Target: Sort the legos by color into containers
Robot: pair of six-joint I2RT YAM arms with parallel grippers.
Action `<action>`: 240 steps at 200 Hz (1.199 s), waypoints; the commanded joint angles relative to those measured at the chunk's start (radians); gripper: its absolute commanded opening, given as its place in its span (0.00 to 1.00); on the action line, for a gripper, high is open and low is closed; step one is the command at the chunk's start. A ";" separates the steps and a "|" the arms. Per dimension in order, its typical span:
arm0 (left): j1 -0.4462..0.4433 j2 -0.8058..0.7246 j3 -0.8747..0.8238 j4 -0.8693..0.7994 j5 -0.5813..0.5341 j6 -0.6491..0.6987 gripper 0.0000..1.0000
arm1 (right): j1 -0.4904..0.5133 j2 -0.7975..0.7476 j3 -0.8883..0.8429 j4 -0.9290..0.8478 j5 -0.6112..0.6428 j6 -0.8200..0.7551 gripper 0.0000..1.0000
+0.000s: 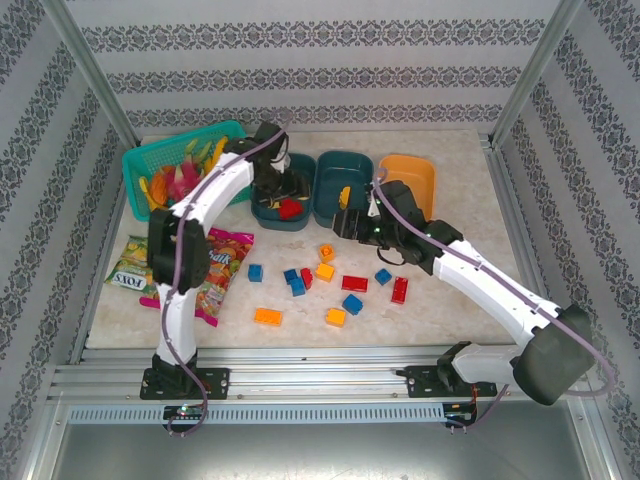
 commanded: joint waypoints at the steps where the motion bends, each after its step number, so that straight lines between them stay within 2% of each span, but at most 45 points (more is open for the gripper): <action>1: 0.008 -0.212 -0.131 0.048 -0.060 -0.065 0.73 | 0.074 0.058 0.078 -0.083 0.066 -0.089 0.61; 24: -0.016 -0.404 -0.352 0.141 -0.054 -0.103 0.75 | 0.117 0.091 0.099 -0.188 0.182 -0.083 0.61; 42: -0.074 -0.540 -0.510 0.187 -0.054 -0.108 0.76 | 0.078 0.088 0.068 -0.320 0.280 0.037 0.61; 65: -0.181 -0.695 -0.700 0.284 -0.046 -0.131 0.78 | -0.009 0.065 -0.038 -0.362 0.251 0.209 0.59; 87: -0.279 -0.823 -0.857 0.409 -0.028 -0.159 0.80 | -0.060 0.082 -0.103 -0.332 0.209 0.350 0.56; 110: -0.324 -0.919 -0.971 0.529 -0.002 -0.188 0.84 | -0.067 0.148 -0.096 -0.326 0.198 0.471 0.55; 168: -0.327 -0.945 -0.970 0.530 -0.011 -0.164 0.87 | -0.094 0.266 -0.118 -0.321 0.157 0.674 0.50; 240: -0.327 -0.933 -0.953 0.537 -0.010 -0.166 0.87 | -0.116 0.336 -0.139 -0.280 0.137 0.727 0.50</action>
